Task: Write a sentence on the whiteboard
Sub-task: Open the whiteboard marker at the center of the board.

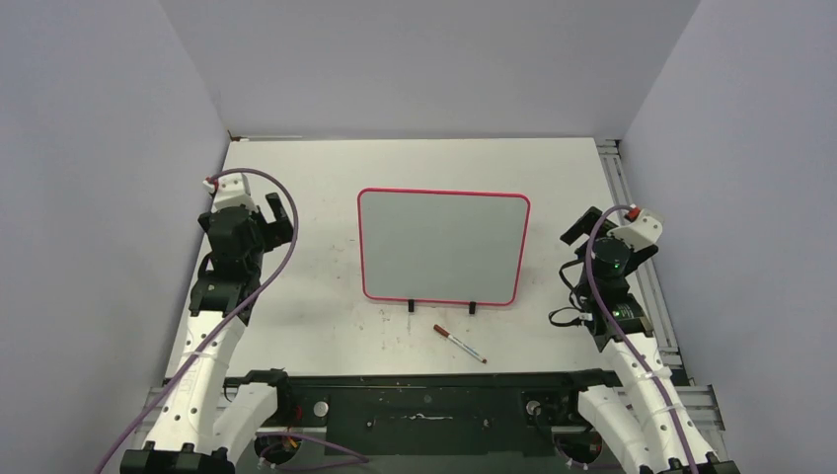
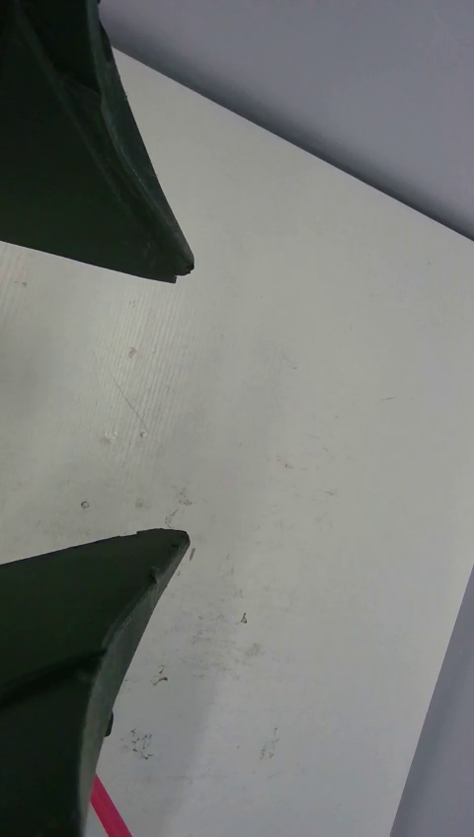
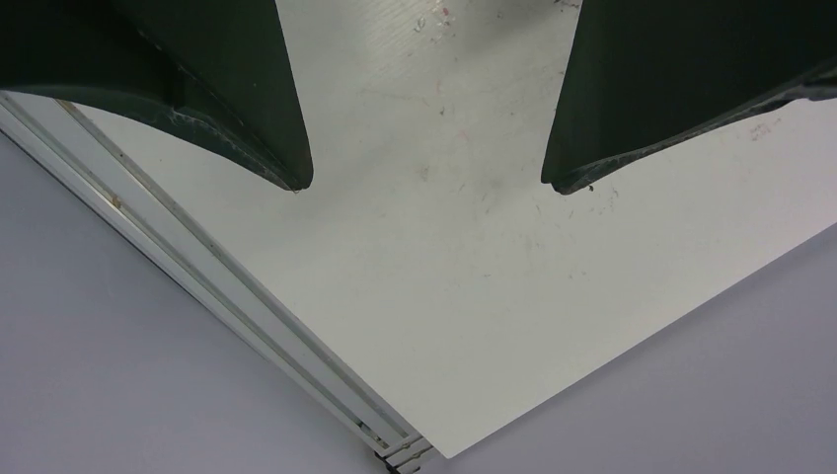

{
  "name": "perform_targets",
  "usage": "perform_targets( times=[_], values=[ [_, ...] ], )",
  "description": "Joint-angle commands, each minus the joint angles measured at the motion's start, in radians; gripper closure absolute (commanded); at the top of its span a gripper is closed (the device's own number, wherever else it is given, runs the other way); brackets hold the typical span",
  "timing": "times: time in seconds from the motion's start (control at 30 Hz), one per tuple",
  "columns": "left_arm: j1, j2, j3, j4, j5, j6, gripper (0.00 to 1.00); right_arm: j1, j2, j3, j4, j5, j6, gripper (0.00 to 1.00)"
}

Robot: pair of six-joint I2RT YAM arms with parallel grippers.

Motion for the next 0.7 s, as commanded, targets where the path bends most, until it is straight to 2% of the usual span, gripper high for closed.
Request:
perform_targets(
  times=[0.0,0.2,0.27,0.43,0.67],
  values=[
    [0.01,0.014,0.047,0.037,-0.006,-0.014,0.04,-0.003,0.006,0.044,0.053,0.008,0.008,0.1],
    [0.001,0.016,0.043,0.038,0.008,-0.019,0.04,-0.002,-0.01,0.044,0.04,-0.03,0.011,0.1],
    [-0.016,0.014,0.043,0.028,0.084,0.038,0.04,-0.003,-0.012,0.046,0.035,-0.087,0.009,0.1],
    [-0.174,-0.013,0.009,0.053,0.155,0.145,0.04,0.0,-0.01,0.061,-0.055,-0.27,0.02,0.1],
    [-0.352,-0.001,0.015,0.08,0.475,0.233,0.04,0.094,-0.063,0.059,-0.184,-0.464,0.056,0.07]
  ],
)
